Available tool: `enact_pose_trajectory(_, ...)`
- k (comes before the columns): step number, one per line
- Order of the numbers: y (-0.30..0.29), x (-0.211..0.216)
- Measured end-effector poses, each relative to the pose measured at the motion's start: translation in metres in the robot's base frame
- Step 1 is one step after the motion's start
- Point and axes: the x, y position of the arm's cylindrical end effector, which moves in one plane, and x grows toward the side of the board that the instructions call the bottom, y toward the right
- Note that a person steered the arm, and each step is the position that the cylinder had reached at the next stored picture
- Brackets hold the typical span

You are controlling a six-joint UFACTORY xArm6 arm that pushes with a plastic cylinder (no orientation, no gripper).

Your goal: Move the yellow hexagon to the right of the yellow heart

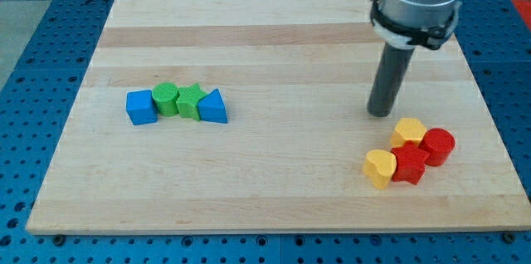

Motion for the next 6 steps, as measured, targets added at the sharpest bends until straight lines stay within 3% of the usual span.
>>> enact_pose_trajectory(3, 0.021, 0.056)
enact_pose_trajectory(6, 0.076, 0.027)
